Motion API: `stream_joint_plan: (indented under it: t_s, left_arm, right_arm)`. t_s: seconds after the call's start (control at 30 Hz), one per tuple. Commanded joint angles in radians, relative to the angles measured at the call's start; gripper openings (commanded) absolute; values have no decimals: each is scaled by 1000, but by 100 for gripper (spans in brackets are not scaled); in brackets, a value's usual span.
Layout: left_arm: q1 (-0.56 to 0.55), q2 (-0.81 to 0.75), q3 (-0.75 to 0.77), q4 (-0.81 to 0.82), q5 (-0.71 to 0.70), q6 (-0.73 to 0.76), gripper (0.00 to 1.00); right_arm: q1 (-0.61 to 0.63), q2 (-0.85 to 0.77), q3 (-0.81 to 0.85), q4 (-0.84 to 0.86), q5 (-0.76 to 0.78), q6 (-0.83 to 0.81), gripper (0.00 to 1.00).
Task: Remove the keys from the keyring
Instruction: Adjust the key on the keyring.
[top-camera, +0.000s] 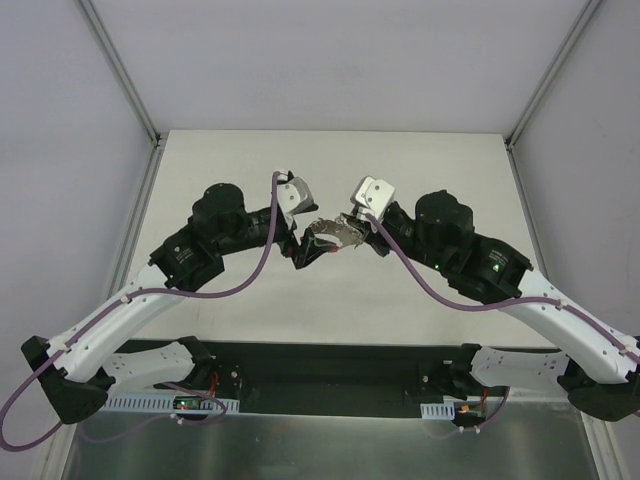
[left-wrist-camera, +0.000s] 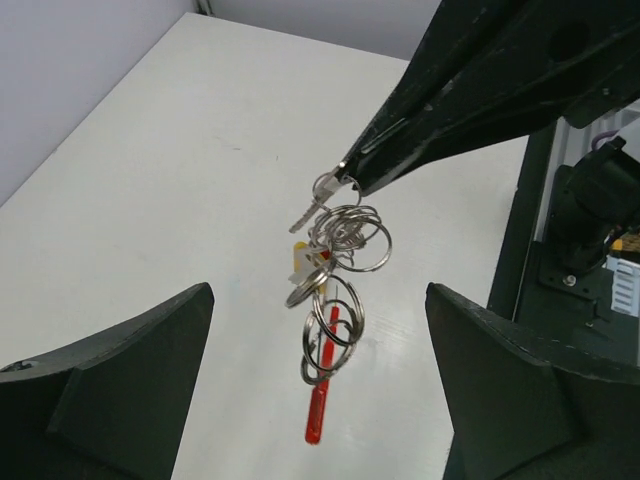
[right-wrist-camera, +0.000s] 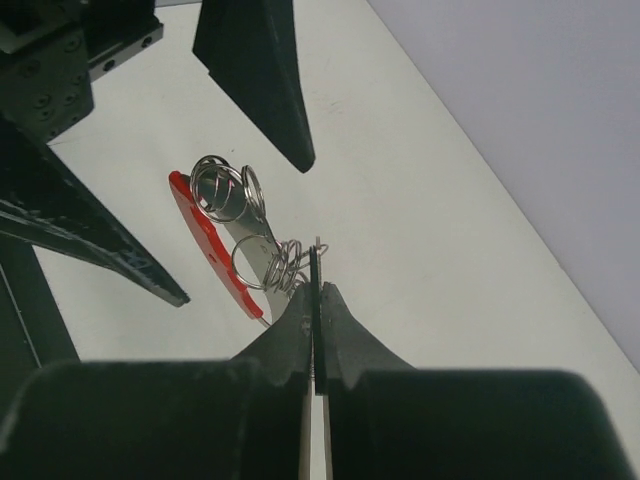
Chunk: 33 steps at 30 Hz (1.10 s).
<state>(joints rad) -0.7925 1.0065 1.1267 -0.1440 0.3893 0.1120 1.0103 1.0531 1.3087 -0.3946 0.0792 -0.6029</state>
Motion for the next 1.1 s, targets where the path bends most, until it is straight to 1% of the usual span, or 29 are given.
stream_joint_plan:
  t_s: [0.0,0.13,0.17,0.23,0.27,0.33,0.37,0.4,0.47,0.5,0.6,0.63,0.77,0.83,0.97,1.07]
  left_arm:
    - [-4,27,13,34,-23,98,86]
    - [-4,47,2,49,63,126,78]
    - [-4,50,-2,58,118,130,76]
    - [-2,52,-11,73,166,143,70]
    - [-4,52,-18,102,183,144,52]
    - [13,41,-37,132,248,149,34]
    - [19,38,-41,141,284,150,23]
    - [25,31,-48,167,333,132,21]
    - [53,29,-50,181,403,123,13]
    - [61,24,-56,196,457,109,7]
    - [88,26,-62,224,561,88,0]
    - [93,26,-65,233,624,80,0]
    - [98,32,-65,260,743,51,0]
    - [98,30,-68,291,738,23,0]
    - [102,24,-81,322,657,-9,0]
    - [105,29,-84,323,626,-28,0]
  right_arm:
    - [7,-22,72,5,-59,72,1]
    - [5,-36,86,-21,-108,86,1]
    - [7,-39,86,-29,-122,87,1]
    - [5,-51,81,-35,-140,95,1]
    - [7,-56,78,-35,-150,98,1]
    - [7,-70,69,-36,-159,103,1]
    - [5,-74,66,-38,-160,104,1]
    - [5,-82,64,-39,-160,106,1]
    - [5,-87,66,-59,-170,103,1]
    - [7,-90,66,-65,-177,101,1]
    - [5,-100,67,-98,-206,92,1]
    - [7,-102,67,-107,-223,86,1]
    - [4,-107,72,-151,-243,65,1]
    - [5,-111,69,-151,-245,66,1]
    - [4,-117,54,-147,-257,86,1]
    - [4,-122,32,-132,-237,86,1]
